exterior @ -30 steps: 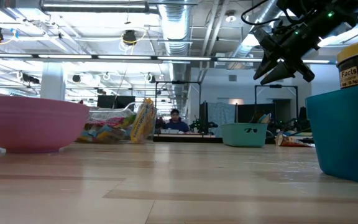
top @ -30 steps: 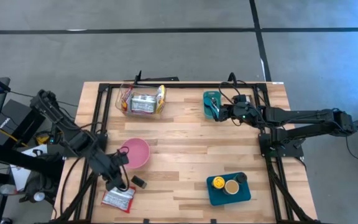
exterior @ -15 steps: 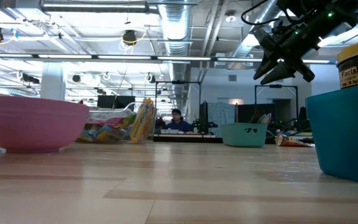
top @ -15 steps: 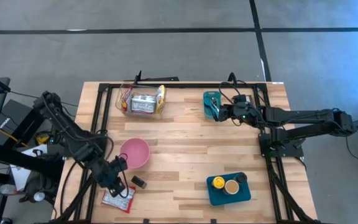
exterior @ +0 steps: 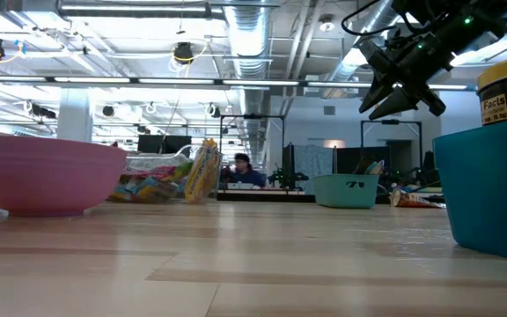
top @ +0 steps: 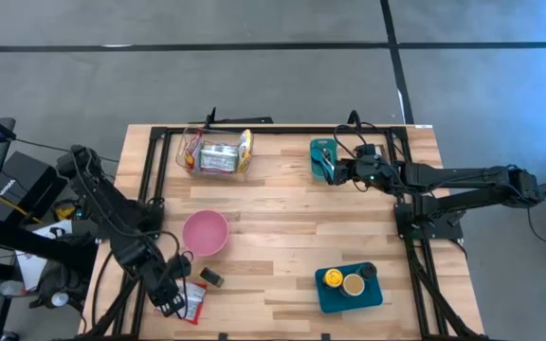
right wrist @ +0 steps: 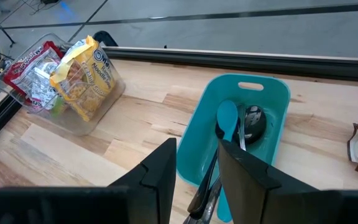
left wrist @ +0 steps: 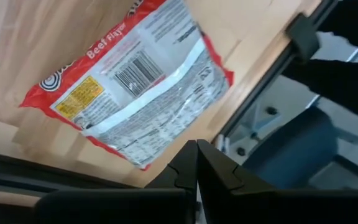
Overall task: Pick & Place Food Item
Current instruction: Put the orange noodle pack into the transparent bin
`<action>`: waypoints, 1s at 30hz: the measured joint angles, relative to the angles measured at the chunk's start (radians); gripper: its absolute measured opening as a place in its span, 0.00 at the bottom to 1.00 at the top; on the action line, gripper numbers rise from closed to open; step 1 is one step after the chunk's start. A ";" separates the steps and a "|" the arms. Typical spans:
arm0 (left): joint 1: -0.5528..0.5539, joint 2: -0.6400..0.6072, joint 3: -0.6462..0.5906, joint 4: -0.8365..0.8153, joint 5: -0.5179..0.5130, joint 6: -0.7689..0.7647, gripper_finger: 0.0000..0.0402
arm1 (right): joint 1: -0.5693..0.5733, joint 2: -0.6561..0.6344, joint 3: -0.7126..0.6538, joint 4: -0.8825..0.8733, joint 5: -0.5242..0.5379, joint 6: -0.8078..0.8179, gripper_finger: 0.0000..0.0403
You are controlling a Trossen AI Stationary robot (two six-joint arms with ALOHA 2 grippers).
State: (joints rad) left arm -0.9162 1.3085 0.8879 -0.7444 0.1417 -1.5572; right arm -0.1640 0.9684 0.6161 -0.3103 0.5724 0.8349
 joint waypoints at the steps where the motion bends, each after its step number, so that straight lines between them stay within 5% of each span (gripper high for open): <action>1: -0.005 0.010 0.000 0.000 0.000 0.007 0.00 | 0.000 0.000 0.000 0.000 0.000 0.000 0.28; 13: -0.039 0.084 0.000 -0.076 -0.057 0.015 0.07 | 0.000 0.000 0.000 0.000 0.000 0.000 0.28; 22: -0.034 0.083 -0.018 -0.059 -0.153 0.284 0.33 | 0.000 0.000 0.000 0.000 0.000 0.002 0.28; 30: -0.034 0.083 -0.106 0.049 -0.152 0.348 0.53 | 0.000 0.000 0.000 0.000 0.000 0.003 0.28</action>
State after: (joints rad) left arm -0.9501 1.3911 0.7817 -0.6956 -0.0103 -1.2091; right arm -0.1640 0.9684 0.6161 -0.3101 0.5728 0.8375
